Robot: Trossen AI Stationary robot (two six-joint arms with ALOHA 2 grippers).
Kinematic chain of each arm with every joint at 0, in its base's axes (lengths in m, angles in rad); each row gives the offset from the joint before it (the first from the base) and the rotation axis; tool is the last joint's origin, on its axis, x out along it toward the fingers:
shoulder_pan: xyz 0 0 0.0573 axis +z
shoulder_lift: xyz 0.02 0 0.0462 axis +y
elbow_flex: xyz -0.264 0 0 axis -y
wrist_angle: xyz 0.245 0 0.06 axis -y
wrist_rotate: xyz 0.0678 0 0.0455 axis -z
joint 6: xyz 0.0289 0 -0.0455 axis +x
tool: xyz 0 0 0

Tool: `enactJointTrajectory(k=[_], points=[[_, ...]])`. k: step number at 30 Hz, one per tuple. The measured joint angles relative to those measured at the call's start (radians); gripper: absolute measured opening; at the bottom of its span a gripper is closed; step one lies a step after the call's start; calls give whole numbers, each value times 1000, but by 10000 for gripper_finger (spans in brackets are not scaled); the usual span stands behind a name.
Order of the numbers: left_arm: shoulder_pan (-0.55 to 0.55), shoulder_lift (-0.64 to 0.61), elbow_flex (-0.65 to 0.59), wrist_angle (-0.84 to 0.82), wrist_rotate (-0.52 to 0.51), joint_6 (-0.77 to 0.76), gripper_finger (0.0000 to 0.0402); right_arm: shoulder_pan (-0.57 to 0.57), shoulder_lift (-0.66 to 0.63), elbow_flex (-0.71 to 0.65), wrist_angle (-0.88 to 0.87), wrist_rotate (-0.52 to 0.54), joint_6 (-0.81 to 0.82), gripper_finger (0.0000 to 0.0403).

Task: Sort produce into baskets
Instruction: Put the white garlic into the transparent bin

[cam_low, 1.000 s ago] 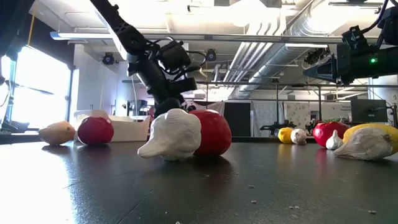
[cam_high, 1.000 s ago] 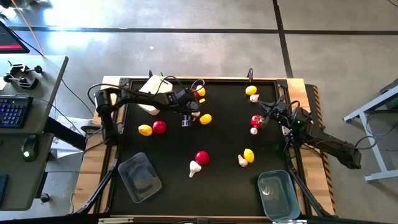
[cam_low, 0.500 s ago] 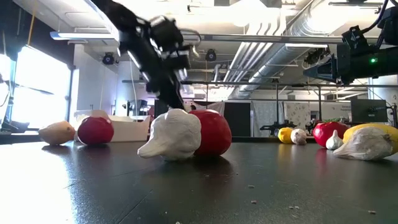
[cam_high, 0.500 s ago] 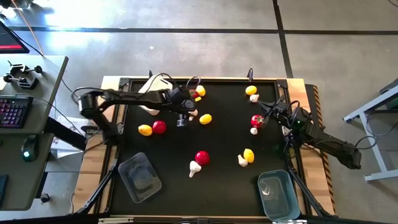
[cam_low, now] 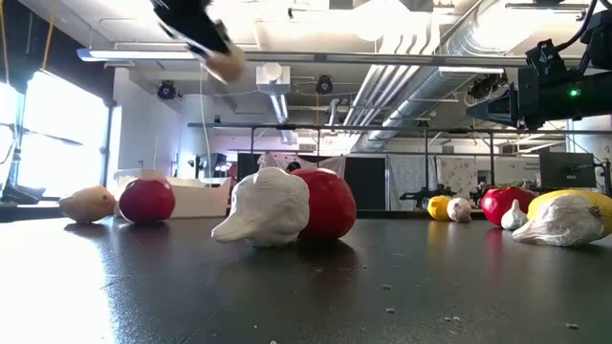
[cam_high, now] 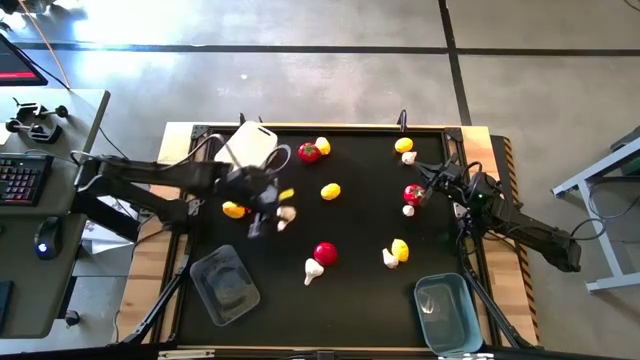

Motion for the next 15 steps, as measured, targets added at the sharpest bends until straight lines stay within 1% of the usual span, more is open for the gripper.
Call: enactJointTrajectory(k=[5,9,11,15], points=[[-154,-63,0,-193,-3,-207,122,0,0,0,0,0,0,0],[-305,-81,0,-343,-4,-367,122,0,0,0,0,0,0,0],[-387,-80,0,-380,4,-413,122,0,0,0,0,0,0,0],[-526,-55,-4,-405,5,-510,122,0,0,0,0,0,0,0]])
